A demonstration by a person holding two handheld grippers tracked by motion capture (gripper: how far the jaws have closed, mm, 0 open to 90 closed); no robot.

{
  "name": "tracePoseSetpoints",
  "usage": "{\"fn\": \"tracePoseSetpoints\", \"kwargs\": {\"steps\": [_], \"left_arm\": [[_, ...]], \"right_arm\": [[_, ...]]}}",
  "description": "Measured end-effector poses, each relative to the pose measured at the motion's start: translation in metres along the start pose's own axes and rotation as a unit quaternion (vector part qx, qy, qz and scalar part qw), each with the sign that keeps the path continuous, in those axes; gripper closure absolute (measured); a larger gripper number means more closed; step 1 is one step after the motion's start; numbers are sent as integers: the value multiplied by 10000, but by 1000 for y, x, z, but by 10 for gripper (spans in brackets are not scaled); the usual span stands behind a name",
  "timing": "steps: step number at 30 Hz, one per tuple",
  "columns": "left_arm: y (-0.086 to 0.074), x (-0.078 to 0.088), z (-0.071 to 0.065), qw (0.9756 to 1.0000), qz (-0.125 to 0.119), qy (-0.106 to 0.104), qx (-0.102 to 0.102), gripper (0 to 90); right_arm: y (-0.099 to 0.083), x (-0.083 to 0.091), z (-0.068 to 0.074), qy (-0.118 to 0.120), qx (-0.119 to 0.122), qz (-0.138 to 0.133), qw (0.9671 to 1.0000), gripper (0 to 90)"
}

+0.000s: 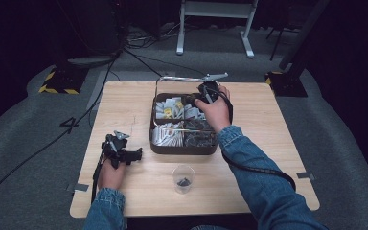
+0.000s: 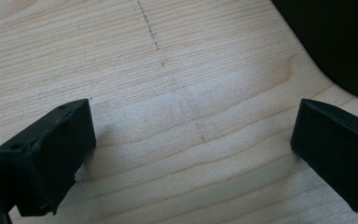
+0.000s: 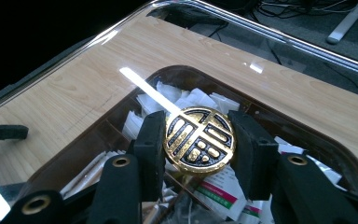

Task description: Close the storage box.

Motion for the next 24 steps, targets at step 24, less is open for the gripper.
{"fn": "tracePoseSetpoints", "kwargs": {"steps": [24], "left_arm": [[0, 0, 0, 10000, 16, -19, -15, 1]], "right_arm": [[-36, -34, 9, -187, 70, 241, 9995, 591]]}}
Point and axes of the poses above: each handheld gripper's, and its own axes: x roughly backward along the jaws, y roughly out of its top, z roughly to its left, the point moved 5 cm from there along -x, roughly forward along the jaws, and after that the axes turned 7 degrees about -z, right-handed, at the moved point
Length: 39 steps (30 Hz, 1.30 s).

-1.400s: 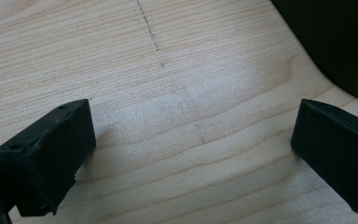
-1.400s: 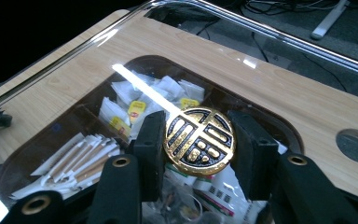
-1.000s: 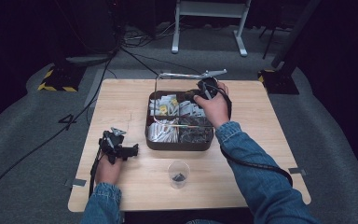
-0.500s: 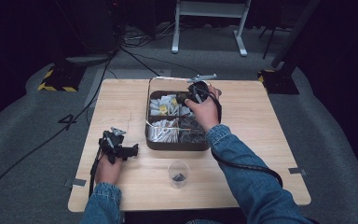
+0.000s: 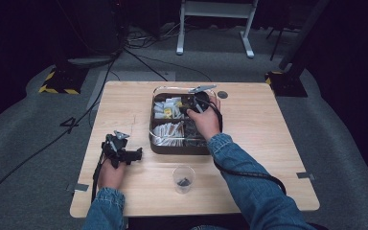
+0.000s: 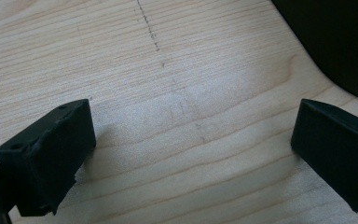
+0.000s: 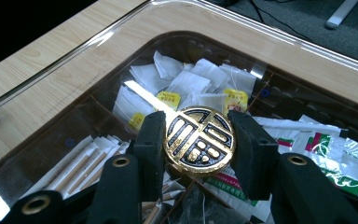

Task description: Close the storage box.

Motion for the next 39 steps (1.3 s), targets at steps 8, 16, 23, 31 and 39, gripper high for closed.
{"fn": "tracePoseSetpoints", "kwargs": {"steps": [8, 16, 23, 31, 39], "left_arm": [[0, 0, 0, 10000, 0, 0, 1, 1], [0, 0, 0, 10000, 0, 0, 1, 1], [0, 0, 0, 10000, 0, -1, -1, 1], [0, 0, 0, 10000, -1, 1, -2, 1], [0, 0, 0, 10000, 0, 0, -1, 1]], "right_arm": [[-9, -5, 1, -63, 47, 104, 9999, 591], [-15, -10, 4, -85, 87, 189, 9997, 591], [-21, -12, 3, -92, 65, 246, 9996, 590], [-25, -15, 2, -125, 63, 304, 9994, 590], [-26, -20, 3, -118, 96, 275, 9995, 590]]}}
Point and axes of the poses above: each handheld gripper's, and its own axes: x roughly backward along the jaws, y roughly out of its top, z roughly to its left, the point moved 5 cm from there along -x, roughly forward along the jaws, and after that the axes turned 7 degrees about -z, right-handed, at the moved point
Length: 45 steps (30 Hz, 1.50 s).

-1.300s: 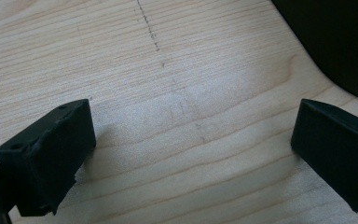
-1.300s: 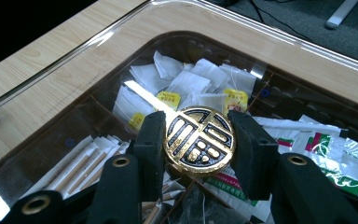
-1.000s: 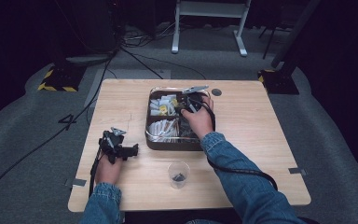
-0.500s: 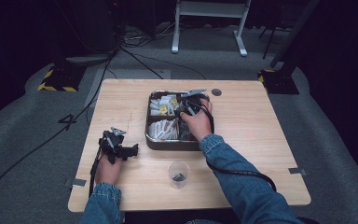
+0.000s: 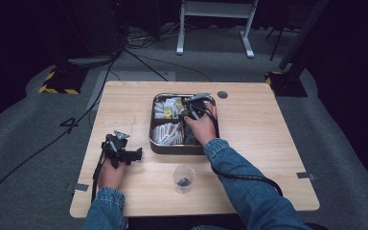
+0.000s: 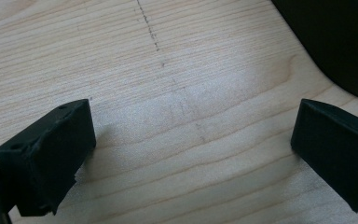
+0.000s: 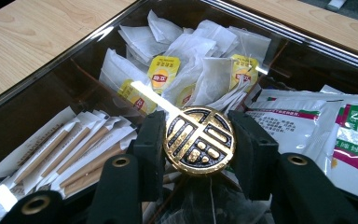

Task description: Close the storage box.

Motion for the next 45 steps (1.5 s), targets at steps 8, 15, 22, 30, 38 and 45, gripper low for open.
{"fn": "tracePoseSetpoints", "kwargs": {"steps": [8, 15, 22, 30, 38, 45], "left_arm": [[0, 0, 0, 10000, 1, -1, -1, 1], [0, 0, 0, 10000, 0, -1, -1, 1], [0, 0, 0, 10000, 0, 0, 1, 1], [0, 0, 0, 10000, 0, 1, 1, 1], [0, 0, 0, 10000, -3, 11, 5, 1], [-1, 1, 0, 10000, -2, 4, 19, 1]], "right_arm": [[-2, -2, -2, 33, 23, -27, 10000, 590], [-3, -2, -3, 114, -26, -33, 9999, 589], [-1, -2, -4, 175, -158, -134, 9996, 511], [11, 11, -7, 265, -139, -322, 9990, 409], [23, 37, -14, 282, -88, -504, 9983, 382], [30, 67, -23, 284, 51, -651, 9975, 370]]}}
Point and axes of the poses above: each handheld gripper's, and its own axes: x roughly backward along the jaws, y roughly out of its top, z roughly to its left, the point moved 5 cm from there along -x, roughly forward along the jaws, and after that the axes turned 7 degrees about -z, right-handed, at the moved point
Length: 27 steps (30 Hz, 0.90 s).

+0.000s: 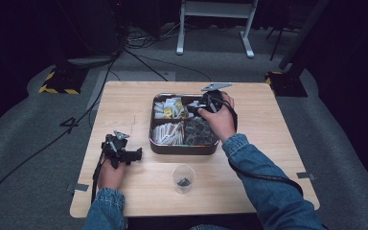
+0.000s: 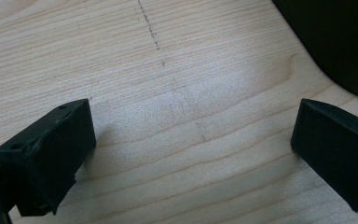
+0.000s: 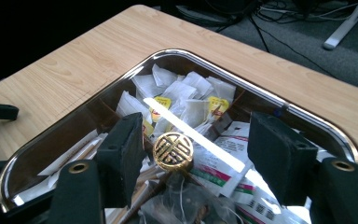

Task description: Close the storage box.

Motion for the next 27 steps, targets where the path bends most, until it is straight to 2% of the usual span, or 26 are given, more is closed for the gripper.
{"fn": "tracePoseSetpoints", "kwargs": {"steps": [1, 5, 6, 7, 9, 10, 11, 13, 17, 21, 27], "left_arm": [[0, 0, 0, 10000, 0, 0, 0, 1], [0, 0, 0, 10000, -6, -6, -1, 1], [0, 0, 0, 10000, -6, -6, -1, 1], [0, 0, 0, 10000, -1, -2, 2, 1], [0, 0, 0, 10000, -4, -4, 6, 1], [0, 0, 0, 10000, 0, -4, -3, 1], [0, 0, 0, 10000, 0, -4, -3, 1], [0, 0, 0, 10000, 1, -4, -8, 1], [0, 0, 0, 10000, -9, -7, -15, 1], [0, 0, 0, 10000, -7, 0, -18, 1], [0, 0, 0, 10000, -7, -3, -20, 1]], "right_arm": [[0, 0, 0, 0, 0, 0, 10000, 370], [4, 23, -7, 28, 62, -28, 10000, 372], [4, 23, -7, 28, 62, -28, 10000, 372], [5, 32, -11, 13, 92, -62, 9999, 371], [5, 36, -12, 1, 103, -71, 9999, 371], [5, 48, -17, -4, 54, -102, 9999, 367], [5, 48, -17, -4, 54, -102, 9999, 367], [4, 58, -21, 12, 43, -142, 9999, 362], [-1, 77, -31, 48, -47, -240, 9997, 358], [-8, 96, -43, 28, -19, -336, 9994, 360], [-26, 124, -62, 59, 8, -288, 9996, 355]]}}
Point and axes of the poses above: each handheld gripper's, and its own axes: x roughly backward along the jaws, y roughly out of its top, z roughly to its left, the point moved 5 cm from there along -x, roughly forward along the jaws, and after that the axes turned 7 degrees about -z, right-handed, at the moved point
